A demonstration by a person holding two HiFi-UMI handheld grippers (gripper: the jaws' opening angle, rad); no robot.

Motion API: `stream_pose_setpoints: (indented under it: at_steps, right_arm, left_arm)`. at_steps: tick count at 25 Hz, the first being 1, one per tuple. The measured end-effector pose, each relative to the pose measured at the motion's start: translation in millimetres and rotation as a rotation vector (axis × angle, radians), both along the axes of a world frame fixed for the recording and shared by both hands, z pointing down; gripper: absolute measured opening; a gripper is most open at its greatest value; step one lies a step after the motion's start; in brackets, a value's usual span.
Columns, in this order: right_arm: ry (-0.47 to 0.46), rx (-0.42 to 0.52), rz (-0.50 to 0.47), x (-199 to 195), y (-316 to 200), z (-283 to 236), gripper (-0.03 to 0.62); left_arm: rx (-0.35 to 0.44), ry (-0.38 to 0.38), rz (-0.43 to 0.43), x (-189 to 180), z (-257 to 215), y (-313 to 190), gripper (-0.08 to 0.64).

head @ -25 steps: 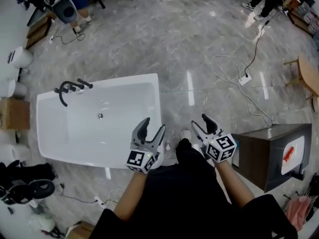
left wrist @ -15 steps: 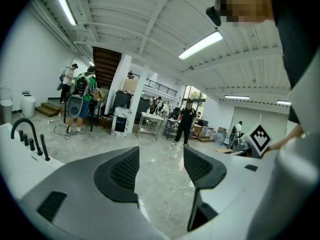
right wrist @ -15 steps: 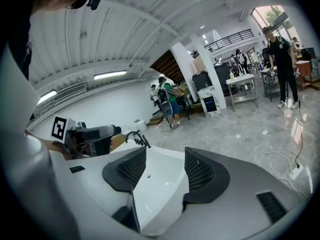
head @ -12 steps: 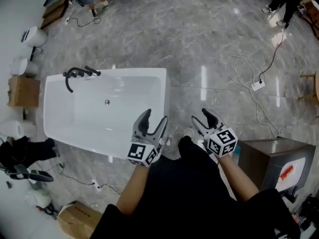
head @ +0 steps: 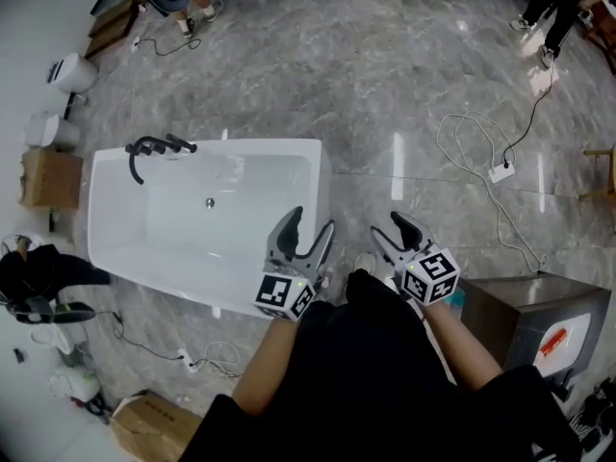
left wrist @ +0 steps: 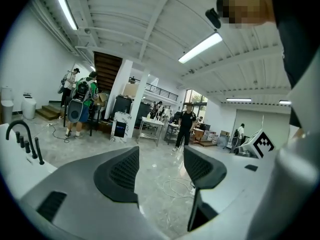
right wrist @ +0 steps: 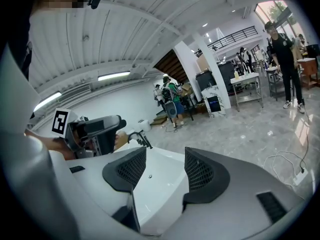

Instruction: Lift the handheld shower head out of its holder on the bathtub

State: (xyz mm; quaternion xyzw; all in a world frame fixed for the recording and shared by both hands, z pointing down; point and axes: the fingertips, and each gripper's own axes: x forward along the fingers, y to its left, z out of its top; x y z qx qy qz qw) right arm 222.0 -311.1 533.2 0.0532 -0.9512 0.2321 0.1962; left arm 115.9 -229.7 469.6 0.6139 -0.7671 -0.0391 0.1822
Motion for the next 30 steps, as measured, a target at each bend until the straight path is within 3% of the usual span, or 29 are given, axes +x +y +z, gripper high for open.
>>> stream_pose_setpoints:
  at_steps: [13, 30]
  right_arm:
    - [0.001, 0.002, 0.043, 24.5, -15.5, -2.2, 0.216]
    - [0.026, 0.030, 0.050, 27.4, -18.7, -1.0, 0.216]
  left_arm:
    - [-0.003, -0.008, 0.041, 9.5, 1.5, -19.7, 0.259]
    - [0.064, 0.015, 0.037, 2.6, -15.2, -28.0, 0.259]
